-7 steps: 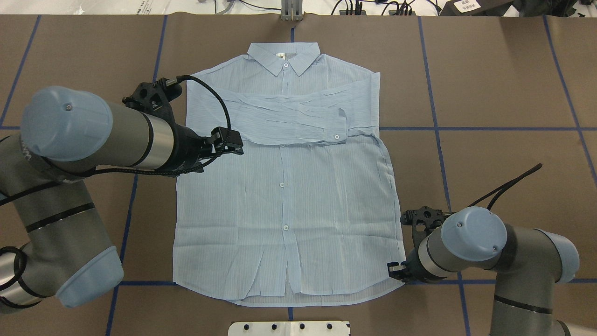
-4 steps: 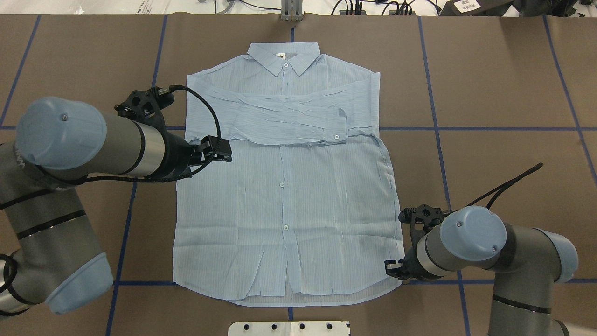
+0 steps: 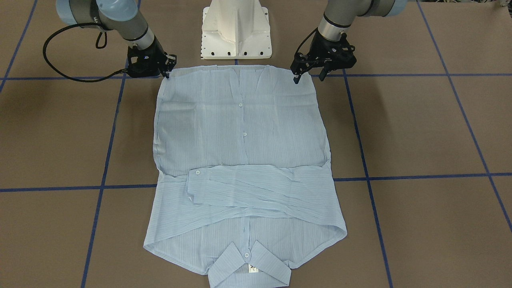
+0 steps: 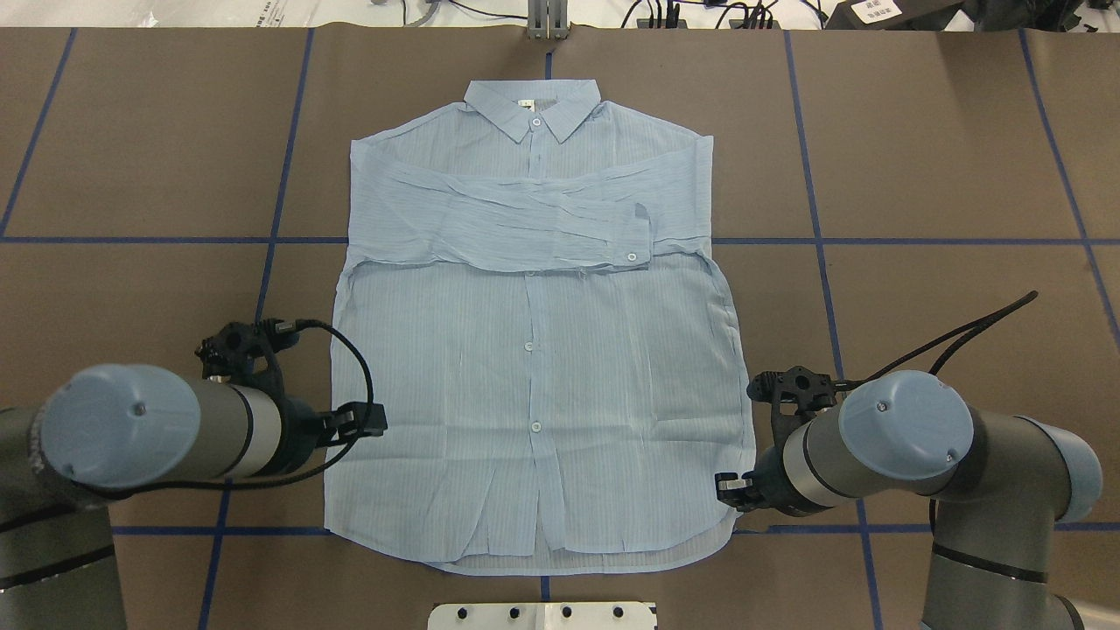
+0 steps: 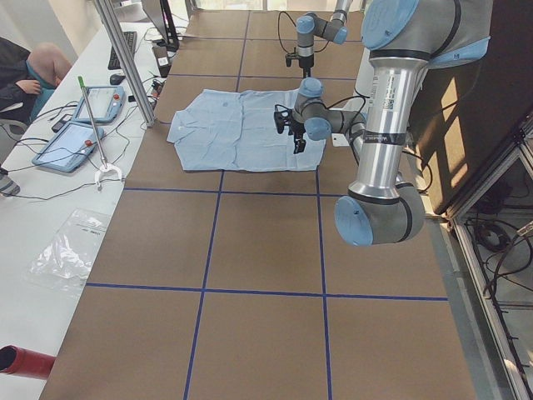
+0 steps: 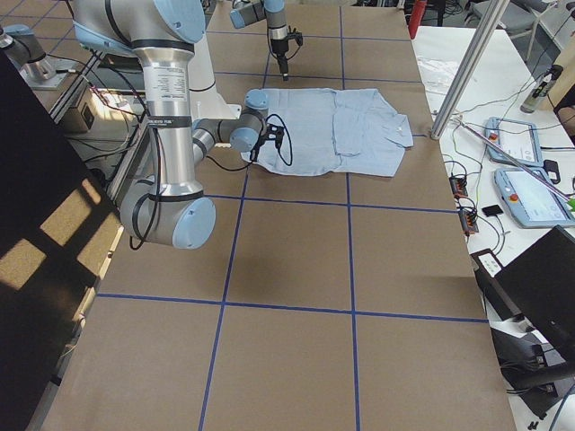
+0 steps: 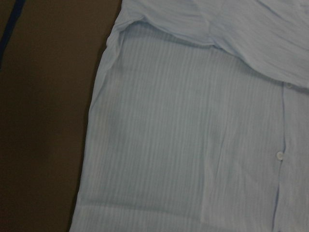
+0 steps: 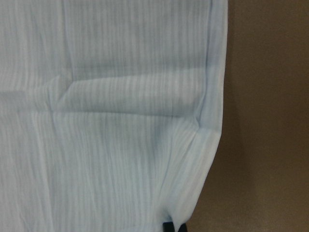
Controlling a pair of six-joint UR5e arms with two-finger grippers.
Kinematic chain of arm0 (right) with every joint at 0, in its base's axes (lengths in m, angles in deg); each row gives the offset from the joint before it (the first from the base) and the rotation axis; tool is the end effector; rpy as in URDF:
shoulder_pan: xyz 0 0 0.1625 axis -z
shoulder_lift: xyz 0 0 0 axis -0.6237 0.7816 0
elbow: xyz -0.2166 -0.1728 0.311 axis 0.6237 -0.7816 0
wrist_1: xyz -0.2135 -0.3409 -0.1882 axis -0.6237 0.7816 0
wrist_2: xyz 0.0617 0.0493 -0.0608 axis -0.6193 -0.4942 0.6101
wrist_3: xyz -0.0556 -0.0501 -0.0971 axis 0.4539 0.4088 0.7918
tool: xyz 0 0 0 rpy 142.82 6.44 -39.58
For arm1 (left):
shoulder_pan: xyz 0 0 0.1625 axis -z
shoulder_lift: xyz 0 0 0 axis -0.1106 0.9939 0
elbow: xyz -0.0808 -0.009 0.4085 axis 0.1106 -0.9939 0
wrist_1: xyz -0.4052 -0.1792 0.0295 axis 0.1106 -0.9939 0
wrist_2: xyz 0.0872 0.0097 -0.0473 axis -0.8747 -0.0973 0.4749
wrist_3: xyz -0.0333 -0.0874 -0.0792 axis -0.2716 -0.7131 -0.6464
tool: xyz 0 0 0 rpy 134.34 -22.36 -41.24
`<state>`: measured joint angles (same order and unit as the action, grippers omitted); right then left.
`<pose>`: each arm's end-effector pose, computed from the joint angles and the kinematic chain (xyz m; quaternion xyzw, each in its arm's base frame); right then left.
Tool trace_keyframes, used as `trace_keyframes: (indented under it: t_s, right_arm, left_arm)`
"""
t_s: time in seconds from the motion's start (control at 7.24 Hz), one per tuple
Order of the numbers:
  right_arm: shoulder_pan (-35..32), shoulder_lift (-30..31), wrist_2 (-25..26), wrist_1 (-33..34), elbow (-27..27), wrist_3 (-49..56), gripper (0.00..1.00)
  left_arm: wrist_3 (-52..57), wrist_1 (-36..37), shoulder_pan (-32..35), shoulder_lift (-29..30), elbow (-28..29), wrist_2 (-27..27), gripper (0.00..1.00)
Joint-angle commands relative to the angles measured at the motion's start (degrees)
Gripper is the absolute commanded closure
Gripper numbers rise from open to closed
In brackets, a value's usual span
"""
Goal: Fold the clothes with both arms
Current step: 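Grasp the shirt side edges with both grippers near the hem, then lift the hem corners with both grippers and start pulling them farther away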
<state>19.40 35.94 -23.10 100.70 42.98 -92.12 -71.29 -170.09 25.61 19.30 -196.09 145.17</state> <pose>-0.4874 -0.2642 0.3441 -0.0541 -0.4350 -0.0124 0.8987 0.4737 -0.2889 0.2974 0.0034 0.4558 -0.1403 0.8790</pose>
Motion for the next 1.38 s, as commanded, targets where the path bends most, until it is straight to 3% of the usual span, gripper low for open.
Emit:
trace_keyframes:
  t_s: [0.0, 0.55, 0.97, 1.24]
  right_arm:
    - [-0.41, -0.12, -0.17, -0.06, 0.9, -0.01, 1.0]
    - [-1.64, -0.12, -0.61, -0.06, 1.08, -0.01, 1.0]
    - [-1.82, -0.12, -0.7, -0.06, 1.08, -0.01, 1.0]
    - [-2.0, -0.12, -0.79, 0.12, 0.99, -0.01, 1.0]
  left_arm:
    - [-2.72, 0.11, -5.98, -2.06, 0.32, -2.28, 0.01]
    - [-3.17, 2.22, -7.4, -2.07, 3.48, -2.9, 0.15]
    - [-3.17, 2.22, -7.49, -1.71, 4.36, -2.72, 0.35]
    - [-3.17, 2.22, -7.49, -1.71, 4.89, -2.63, 0.42]
